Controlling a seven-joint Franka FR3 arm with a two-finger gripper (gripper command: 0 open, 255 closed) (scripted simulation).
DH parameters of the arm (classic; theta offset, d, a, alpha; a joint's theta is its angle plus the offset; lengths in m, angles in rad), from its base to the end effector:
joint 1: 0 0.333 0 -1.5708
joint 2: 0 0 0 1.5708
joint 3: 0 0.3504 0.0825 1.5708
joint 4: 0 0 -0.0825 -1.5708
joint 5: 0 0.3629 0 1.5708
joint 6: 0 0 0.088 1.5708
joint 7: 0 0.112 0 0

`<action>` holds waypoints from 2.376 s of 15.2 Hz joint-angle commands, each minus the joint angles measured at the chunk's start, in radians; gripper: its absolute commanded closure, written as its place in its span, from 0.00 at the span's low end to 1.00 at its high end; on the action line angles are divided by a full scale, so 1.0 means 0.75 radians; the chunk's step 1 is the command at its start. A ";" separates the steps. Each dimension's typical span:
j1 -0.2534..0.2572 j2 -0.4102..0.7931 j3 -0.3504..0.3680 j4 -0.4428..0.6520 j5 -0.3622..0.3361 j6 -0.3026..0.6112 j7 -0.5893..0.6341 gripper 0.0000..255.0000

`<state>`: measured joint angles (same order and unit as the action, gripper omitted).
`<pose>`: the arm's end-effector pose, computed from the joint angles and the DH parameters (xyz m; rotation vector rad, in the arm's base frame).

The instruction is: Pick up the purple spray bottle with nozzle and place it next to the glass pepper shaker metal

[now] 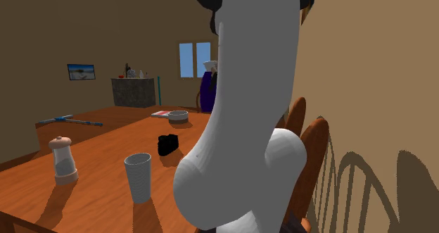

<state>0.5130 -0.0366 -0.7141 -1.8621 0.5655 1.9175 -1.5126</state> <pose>0.5406 -0.0748 0.5786 -2.3216 -1.4815 -0.6749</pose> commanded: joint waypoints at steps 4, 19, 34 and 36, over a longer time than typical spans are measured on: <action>-0.002 -0.003 -0.002 0.083 -0.017 -0.074 0.044 1.00; 0.087 -0.242 0.188 -0.040 -0.191 0.016 0.364 1.00; 0.198 -0.431 0.607 -0.311 -0.300 0.313 0.862 1.00; 0.216 -0.429 0.658 -0.320 -0.307 0.345 0.926 1.00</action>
<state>0.6666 -0.3586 -0.2461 -2.0997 0.3391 2.1620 -0.8517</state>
